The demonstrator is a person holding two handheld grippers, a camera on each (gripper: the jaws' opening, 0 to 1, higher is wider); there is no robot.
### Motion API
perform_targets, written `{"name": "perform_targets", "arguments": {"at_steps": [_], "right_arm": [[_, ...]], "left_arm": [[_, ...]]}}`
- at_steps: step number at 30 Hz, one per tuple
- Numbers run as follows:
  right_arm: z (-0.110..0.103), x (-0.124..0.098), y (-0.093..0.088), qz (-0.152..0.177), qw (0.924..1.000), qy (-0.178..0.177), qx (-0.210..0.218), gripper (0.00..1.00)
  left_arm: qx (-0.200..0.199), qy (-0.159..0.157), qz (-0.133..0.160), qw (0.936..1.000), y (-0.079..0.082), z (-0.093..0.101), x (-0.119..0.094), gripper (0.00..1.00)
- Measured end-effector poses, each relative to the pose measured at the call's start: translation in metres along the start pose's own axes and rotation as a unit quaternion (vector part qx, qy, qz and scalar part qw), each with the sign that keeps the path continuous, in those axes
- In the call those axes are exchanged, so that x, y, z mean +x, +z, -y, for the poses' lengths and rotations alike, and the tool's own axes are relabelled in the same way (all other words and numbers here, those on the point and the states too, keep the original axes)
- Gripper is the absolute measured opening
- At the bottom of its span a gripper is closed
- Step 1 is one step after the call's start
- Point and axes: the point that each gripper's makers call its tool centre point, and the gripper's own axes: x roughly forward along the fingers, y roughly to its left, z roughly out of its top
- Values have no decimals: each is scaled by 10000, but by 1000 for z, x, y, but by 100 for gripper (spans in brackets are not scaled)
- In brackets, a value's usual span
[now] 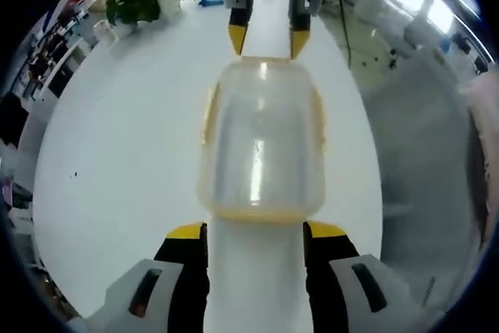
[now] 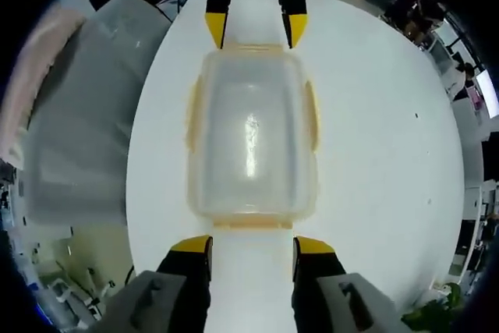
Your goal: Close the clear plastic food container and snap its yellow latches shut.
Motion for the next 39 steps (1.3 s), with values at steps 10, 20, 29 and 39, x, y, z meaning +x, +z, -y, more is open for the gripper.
{"name": "perform_targets", "arguments": {"at_steps": [10, 20, 29, 39], "right_arm": [[-1, 12, -4, -3, 9999, -45, 158, 42], [-2, 14, -3, -1, 9999, -17, 159, 42], [8, -7, -10, -7, 9994, -218, 256, 41], [21, -22, 20, 458, 9960, -676, 377, 39]], "left_arm": [[39, 52, -43, 10000, 3, 3, 7, 51], [98, 67, -153, 9998, 2, 4, 5, 50], [-281, 96, 242, 9993, 4, 0, -19, 49], [-395, 289, 762, 9959, 23, -7, -32, 45]]}}
